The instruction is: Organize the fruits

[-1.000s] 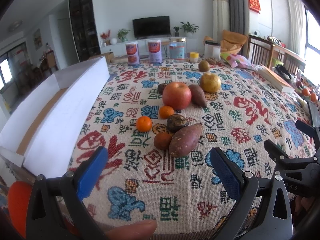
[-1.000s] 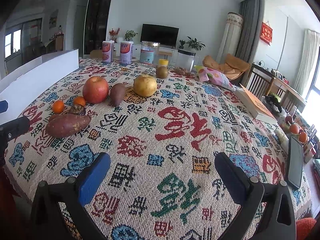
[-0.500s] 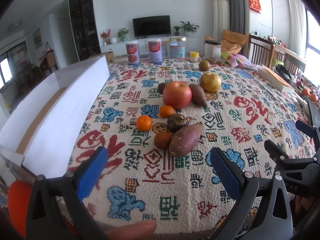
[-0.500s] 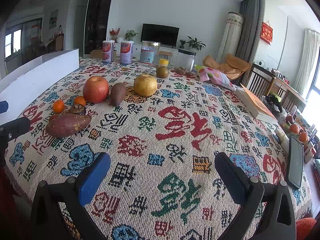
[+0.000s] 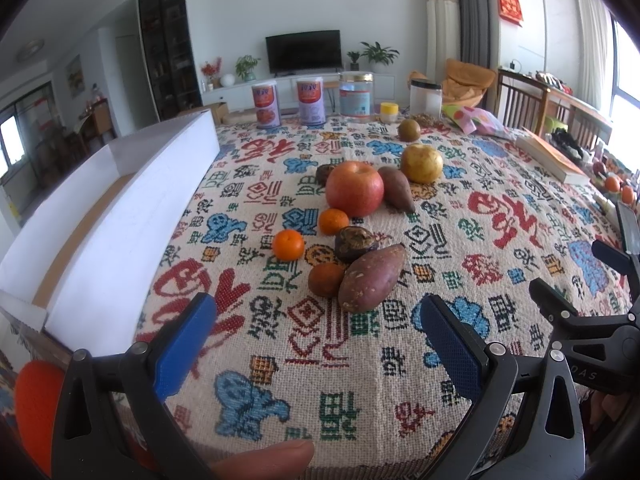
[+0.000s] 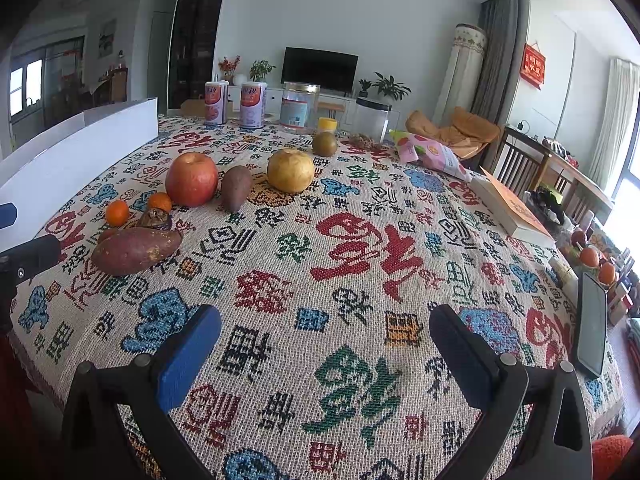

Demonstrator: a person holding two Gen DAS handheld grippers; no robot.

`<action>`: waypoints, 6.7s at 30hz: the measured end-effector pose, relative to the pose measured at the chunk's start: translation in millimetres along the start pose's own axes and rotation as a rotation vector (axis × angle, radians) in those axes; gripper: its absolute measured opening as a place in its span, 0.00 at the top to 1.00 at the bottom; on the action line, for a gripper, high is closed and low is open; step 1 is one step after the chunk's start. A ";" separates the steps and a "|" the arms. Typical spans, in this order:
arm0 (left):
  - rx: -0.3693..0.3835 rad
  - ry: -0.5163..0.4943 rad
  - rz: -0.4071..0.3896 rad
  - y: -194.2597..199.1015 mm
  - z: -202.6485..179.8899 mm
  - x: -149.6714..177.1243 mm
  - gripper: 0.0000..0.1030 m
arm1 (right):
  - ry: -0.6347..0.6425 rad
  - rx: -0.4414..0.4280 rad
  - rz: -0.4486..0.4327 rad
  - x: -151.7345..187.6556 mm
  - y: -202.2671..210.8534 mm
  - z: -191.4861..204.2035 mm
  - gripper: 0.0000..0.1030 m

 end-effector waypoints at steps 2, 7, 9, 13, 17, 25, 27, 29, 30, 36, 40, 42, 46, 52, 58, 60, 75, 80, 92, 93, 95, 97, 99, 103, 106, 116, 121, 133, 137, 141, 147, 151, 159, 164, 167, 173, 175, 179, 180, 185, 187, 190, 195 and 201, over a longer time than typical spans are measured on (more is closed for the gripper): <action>-0.001 0.000 0.000 0.1 0.5 -0.4 0.01 | 0.000 -0.001 0.001 0.3 -0.3 0.3 0.00; 0.000 0.001 0.000 0.1 0.4 -0.3 0.01 | 0.000 -0.001 0.000 0.3 0.3 0.1 0.00; 0.000 0.000 0.000 0.0 0.6 -0.5 0.01 | 0.000 -0.001 0.001 0.4 0.3 0.2 0.00; 0.000 0.001 0.000 -0.1 0.5 -0.5 0.01 | 0.000 -0.002 0.001 0.2 0.3 0.2 0.00; 0.000 0.000 0.000 0.0 0.8 -0.7 0.01 | 0.000 -0.001 0.001 0.7 -0.1 0.5 0.00; 0.000 0.000 0.002 -0.1 0.7 -0.6 0.01 | -0.001 -0.002 0.001 0.3 0.3 0.1 0.00; 0.001 0.001 0.002 -0.6 0.9 0.1 0.01 | -0.001 -0.001 0.001 0.2 0.3 0.1 0.00; 0.000 0.001 0.002 -0.5 1.0 0.1 0.01 | -0.002 -0.001 0.001 0.2 0.3 0.1 0.00; 0.000 0.002 0.001 -0.9 1.3 1.0 0.01 | -0.002 -0.001 0.002 0.3 0.2 -0.2 0.00; 0.001 0.003 0.001 -1.7 1.8 2.8 0.01 | -0.003 -0.001 0.003 1.1 -0.2 -0.5 0.00; 0.000 0.002 0.002 -1.8 1.8 3.1 0.01 | -0.002 -0.001 0.006 2.2 -1.1 0.0 0.00; 0.001 0.004 0.002 -1.7 2.0 2.8 0.01 | -0.001 -0.001 0.009 2.7 -1.5 0.4 0.00; 0.000 0.003 0.002 -1.8 1.9 3.0 0.01 | 0.001 0.000 0.014 2.7 -2.0 0.9 0.00; 0.001 0.004 0.006 -2.7 3.1 5.2 0.01 | 0.002 -0.001 0.018 3.0 -3.2 1.3 0.00; 0.001 0.006 0.008 -3.1 4.1 6.6 0.01 | 0.001 -0.001 0.018 3.1 -3.5 1.5 0.00; 0.001 0.006 0.009 -4.1 4.2 6.2 0.01 | 0.001 -0.001 0.019 3.0 -3.6 1.5 0.00; 0.002 0.007 0.012 -4.2 5.2 7.2 0.01 | -0.005 -0.002 0.024 3.5 -4.5 -0.1 0.00; 0.002 0.007 0.013 -4.2 5.2 7.0 0.01 | -0.005 -0.002 0.025 3.5 -4.5 -0.2 0.00; 0.001 0.009 0.016 -4.4 5.8 8.2 0.01 | -0.006 -0.001 0.029 3.0 -4.3 -2.4 0.00; 0.001 0.009 0.016 -4.4 5.8 8.3 0.01 | -0.006 -0.001 0.028 3.0 -4.3 -2.4 0.00; 0.001 0.011 0.020 -4.6 6.2 8.4 0.01 | -0.006 -0.001 0.029 3.1 -4.4 -2.4 0.00; 0.001 0.011 0.019 -4.5 6.1 8.7 0.01 | -0.006 -0.002 0.030 3.1 -4.5 -2.7 0.00; 0.000 0.010 0.019 -4.3 6.3 9.2 0.01 | -0.007 -0.001 0.032 3.1 -4.6 -3.1 0.00; 0.002 0.016 0.030 -6.1 7.8 10.3 0.01 | -0.007 0.000 0.030 2.7 -5.3 -3.8 0.00; 0.001 0.025 0.044 -9.3 10.7 11.5 0.01 | -0.009 0.004 0.031 2.6 -6.2 -4.5 0.00; -0.002 0.046 0.117 -34.5 23.8 19.8 0.01 | -0.044 0.028 0.052 -4.6 -11.6 -20.1 0.00; 0.015 0.083 0.220 -66.0 35.8 35.3 0.01 | -0.144 0.016 0.174 -36.1 -30.9 -51.5 0.00; 0.044 0.108 0.246 -80.9 44.4 48.6 0.00 | -0.236 0.166 0.288 -18.0 -113.0 -112.0 0.00; 0.034 0.115 0.245 -80.6 45.3 49.4 0.00 | -0.212 0.173 0.256 -14.0 -106.1 -109.7 0.00; 0.037 0.111 0.250 -80.6 45.5 49.5 0.01 | -0.239 0.152 0.266 -13.0 -108.2 -111.9 0.00; 0.039 0.110 0.256 -80.8 44.6 49.6 0.01 | -0.287 0.119 0.283 -11.0 -111.1 -115.5 0.00; 0.044 0.107 0.266 -81.5 44.4 49.2 0.00 | -0.288 0.118 0.283 -10.8 -111.2 -115.8 0.00; 0.049 0.104 0.274 -82.5 44.5 48.7 0.00 | -0.288 0.118 0.282 -10.5 -111.0 -115.8 0.00; 0.049 0.103 0.270 -82.5 44.0 48.6 0.01 | -0.288 0.117 0.282 -10.6 -111.0 -116.0 0.00; 0.049 0.103 0.271 -82.2 44.0 49.1 0.00 | -0.287 0.117 0.282 -10.5 -110.8 -115.8 0.00; 0.050 0.101 0.267 -82.2 43.5 49.2 0.00 | -0.287 0.117 0.282 -10.5 -111.0 -116.0 0.00; 0.049 0.101 0.262 -81.6 43.4 49.8 0.00 | -0.287 0.117 0.282 -10.4 -110.8 -115.9 0.00; 0.047 0.101 0.248 -80.0 43.6 50.7 0.00 | -0.287 0.116 0.282 -10.4 -110.7 -115.9 0.00; 0.047 0.100 0.243 -79.9 43.7 50.7 0.00 | -0.287 0.116 0.282 -10.3 -110.7 -115.9 0.00; 0.049 0.095 0.231 -79.0 43.9 50.7 0.00 | -0.287 0.115 0.282 -10.2 -110.5 -115.9 0.00; 0.048 0.096 0.226 -78.7 43.9 50.8 0.00 | -0.287 0.115 0.282 -10.2 -110.4 -115.9 0.00; 0.045 0.095 0.217 -78.2 43.5 51.3 0.00 | -0.287 0.115 0.282 -10.2 -110.5 -116.1 0.00; 0.047 0.093 0.220 -77.9 43.1 52.1 0.00 | -0.287 0.115 0.282 -10.2 -110.5 -116.0 0.00; 0.055 0.088 0.220 -77.8 43.1 52.2 0.00 | -0.287 0.115 0.281 -10.1 -110.5 -116.0 0.00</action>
Point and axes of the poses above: each gripper's, at about its wrist camera, not at the fingertips, and y roughly against the way its jaws point, z to its left, x to its underside, the point moved 5 cm from there along -y, roughly the way its jaws point, and after that the axes turned 10 degrees about -y, right-handed, at the moved point
